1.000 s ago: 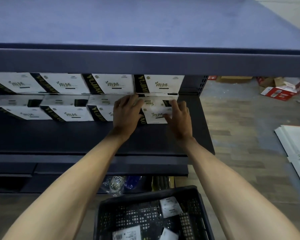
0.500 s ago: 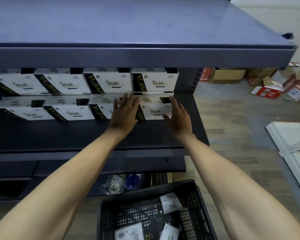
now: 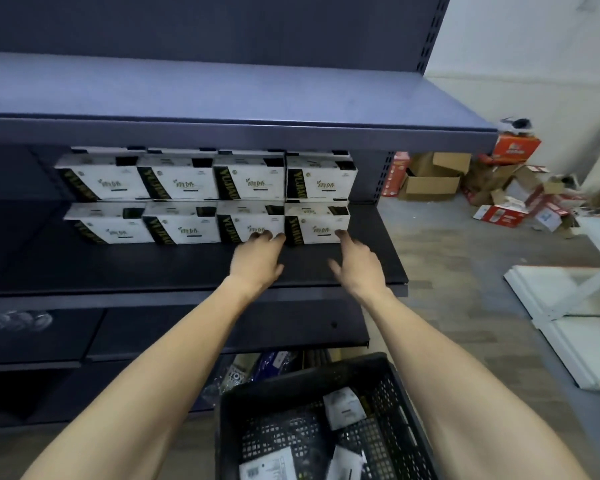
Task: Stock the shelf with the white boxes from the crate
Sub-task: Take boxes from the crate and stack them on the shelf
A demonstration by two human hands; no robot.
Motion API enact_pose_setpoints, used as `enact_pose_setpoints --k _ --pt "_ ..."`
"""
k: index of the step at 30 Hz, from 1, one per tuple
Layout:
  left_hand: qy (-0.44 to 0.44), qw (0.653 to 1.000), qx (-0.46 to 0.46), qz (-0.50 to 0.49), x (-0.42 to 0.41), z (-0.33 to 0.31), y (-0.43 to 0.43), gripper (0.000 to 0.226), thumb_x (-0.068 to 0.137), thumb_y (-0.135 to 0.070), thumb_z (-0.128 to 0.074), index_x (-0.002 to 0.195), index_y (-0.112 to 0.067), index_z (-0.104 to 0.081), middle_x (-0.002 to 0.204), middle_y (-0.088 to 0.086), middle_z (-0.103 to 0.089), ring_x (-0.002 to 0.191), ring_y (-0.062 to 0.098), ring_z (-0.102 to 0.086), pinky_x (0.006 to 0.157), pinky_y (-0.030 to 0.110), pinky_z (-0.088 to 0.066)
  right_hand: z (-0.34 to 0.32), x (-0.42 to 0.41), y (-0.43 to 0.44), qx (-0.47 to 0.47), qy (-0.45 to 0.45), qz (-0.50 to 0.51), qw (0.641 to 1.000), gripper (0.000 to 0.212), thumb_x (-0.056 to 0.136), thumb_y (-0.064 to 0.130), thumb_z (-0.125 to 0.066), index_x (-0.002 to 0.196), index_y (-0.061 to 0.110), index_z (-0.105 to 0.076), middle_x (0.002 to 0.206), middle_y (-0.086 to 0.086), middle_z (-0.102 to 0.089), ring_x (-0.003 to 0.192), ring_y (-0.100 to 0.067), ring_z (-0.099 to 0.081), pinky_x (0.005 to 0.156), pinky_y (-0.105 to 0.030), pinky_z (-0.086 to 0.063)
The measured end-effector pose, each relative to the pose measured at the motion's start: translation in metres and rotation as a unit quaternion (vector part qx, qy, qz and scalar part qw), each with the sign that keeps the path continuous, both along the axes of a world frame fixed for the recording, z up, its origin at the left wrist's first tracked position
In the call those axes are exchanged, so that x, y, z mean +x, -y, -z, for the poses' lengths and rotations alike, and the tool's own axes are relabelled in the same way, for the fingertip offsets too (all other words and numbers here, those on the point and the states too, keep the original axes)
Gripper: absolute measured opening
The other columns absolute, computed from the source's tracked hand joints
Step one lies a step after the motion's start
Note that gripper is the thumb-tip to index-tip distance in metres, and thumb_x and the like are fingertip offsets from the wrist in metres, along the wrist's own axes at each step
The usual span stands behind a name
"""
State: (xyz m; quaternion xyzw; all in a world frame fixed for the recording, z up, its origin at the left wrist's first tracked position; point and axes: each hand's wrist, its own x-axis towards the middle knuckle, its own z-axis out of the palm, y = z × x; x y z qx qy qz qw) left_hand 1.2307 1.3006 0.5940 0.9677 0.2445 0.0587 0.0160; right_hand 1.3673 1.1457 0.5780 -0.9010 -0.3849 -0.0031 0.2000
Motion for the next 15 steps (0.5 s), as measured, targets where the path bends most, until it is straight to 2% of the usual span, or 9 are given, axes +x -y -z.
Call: enact_pose_setpoints --k 3,8,15 --pt "0.015 1.0 0.005 0.004 -0.02 -0.003 0.007 0.052 0.088 -0.032 -0.064 0.136 -0.019 -0.046 0.127 0.007 -0.057 0.114 0.03 -0.054 0.074 0.041 -0.05 -0.008 -0.024 0.008 -0.001 0.015 0.002 1.0 0.056 0.093 0.03 -0.062 0.142 0.019 -0.037 0.112 -0.013 -0.062 0.098 -0.04 -0.063 0.075 -0.043 -0.05" --pt "0.014 1.0 -0.014 -0.005 -0.06 0.026 0.039 0.048 0.09 -0.034 -0.062 0.132 -0.018 -0.045 0.118 0.006 -0.057 0.107 0.028 -0.054 0.064 0.036 -0.041 0.016 -0.072 0.04 0.014 -0.029 0.038 0.999 0.057 0.094 0.034 -0.062 0.143 0.022 -0.036 0.116 -0.011 -0.063 0.101 -0.036 -0.063 0.079 -0.042 -0.052" --pt "-0.011 0.998 -0.053 -0.012 -0.109 0.084 0.098 0.043 0.092 -0.032 -0.061 0.129 -0.016 -0.044 0.118 0.005 -0.055 0.104 0.026 -0.053 0.065 0.034 -0.042 0.069 -0.119 0.084 -0.038 -0.042 0.046 0.997 0.056 0.095 0.037 -0.061 0.143 0.023 -0.036 0.115 -0.01 -0.064 0.101 -0.032 -0.064 0.077 -0.038 -0.051"
